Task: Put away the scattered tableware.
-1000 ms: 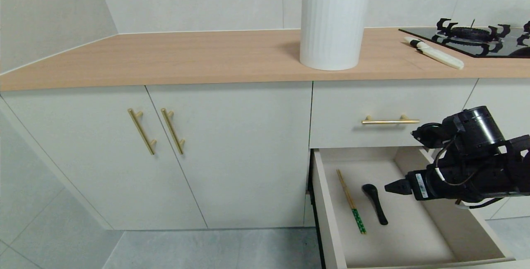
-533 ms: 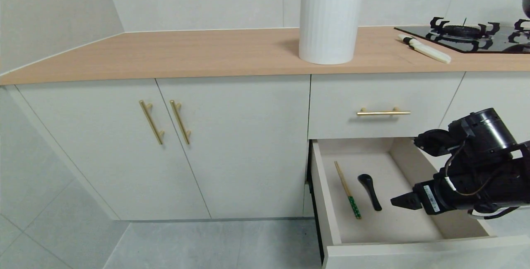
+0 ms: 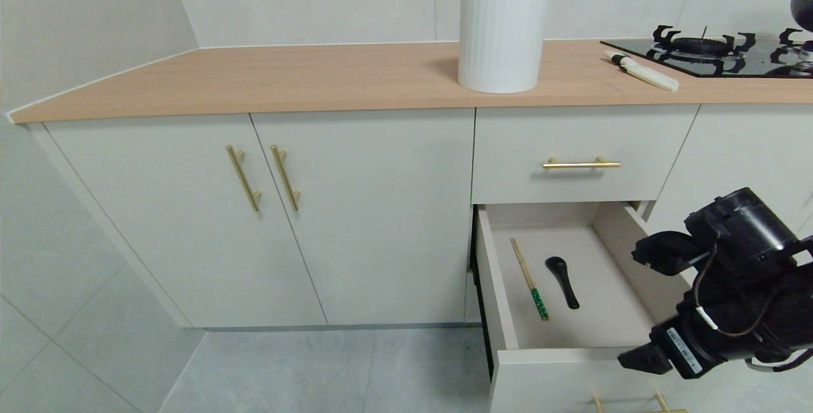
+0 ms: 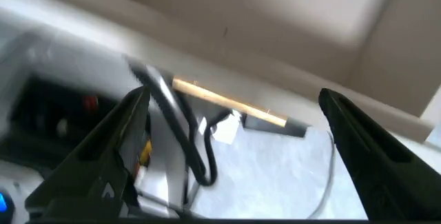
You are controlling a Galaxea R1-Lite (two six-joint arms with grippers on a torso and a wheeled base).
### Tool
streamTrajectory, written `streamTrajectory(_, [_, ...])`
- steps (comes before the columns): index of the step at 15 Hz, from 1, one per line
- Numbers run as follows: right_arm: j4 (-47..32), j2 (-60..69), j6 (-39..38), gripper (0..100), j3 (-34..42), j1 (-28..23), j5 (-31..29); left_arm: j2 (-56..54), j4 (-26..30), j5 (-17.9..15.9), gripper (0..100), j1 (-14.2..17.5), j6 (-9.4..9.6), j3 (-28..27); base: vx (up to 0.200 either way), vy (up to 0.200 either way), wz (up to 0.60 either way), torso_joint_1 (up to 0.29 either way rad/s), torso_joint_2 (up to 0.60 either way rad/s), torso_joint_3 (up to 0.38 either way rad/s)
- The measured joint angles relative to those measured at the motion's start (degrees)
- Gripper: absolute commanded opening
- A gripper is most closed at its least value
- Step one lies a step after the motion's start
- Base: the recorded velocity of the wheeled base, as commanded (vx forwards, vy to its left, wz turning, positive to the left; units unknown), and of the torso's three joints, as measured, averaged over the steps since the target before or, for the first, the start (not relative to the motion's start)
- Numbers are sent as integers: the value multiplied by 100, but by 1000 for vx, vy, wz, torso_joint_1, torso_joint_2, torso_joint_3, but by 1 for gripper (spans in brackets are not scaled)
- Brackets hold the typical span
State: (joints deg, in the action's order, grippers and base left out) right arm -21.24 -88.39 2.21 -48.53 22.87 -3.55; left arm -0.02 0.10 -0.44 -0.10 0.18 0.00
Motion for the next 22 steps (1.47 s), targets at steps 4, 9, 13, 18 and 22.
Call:
streamTrajectory(4, [-662,20,173,100,52,243,-4,0,0,1,100,-1,0,0,0,0,0,0,0,0])
streamTrajectory(9, [-980,-41,578,100,168,356,-6,0,0,0,100,2,0,0,0,0,0,0,0,0])
streamTrajectory(13, [-967,-461,540,100,193,375,-52,0,0,0,100,0,0,0,0,0,0,0,0,0])
streamTrajectory(18, [-898,-1042,-99,100,-61,332,-305,0,0,0,100,2,0,0,0,0,0,0,0,0])
streamTrajectory(22, [-930,-1441,-672,100,-518,140,-327,0,0,0,100,-1,0,0,0,0,0,0,0,0])
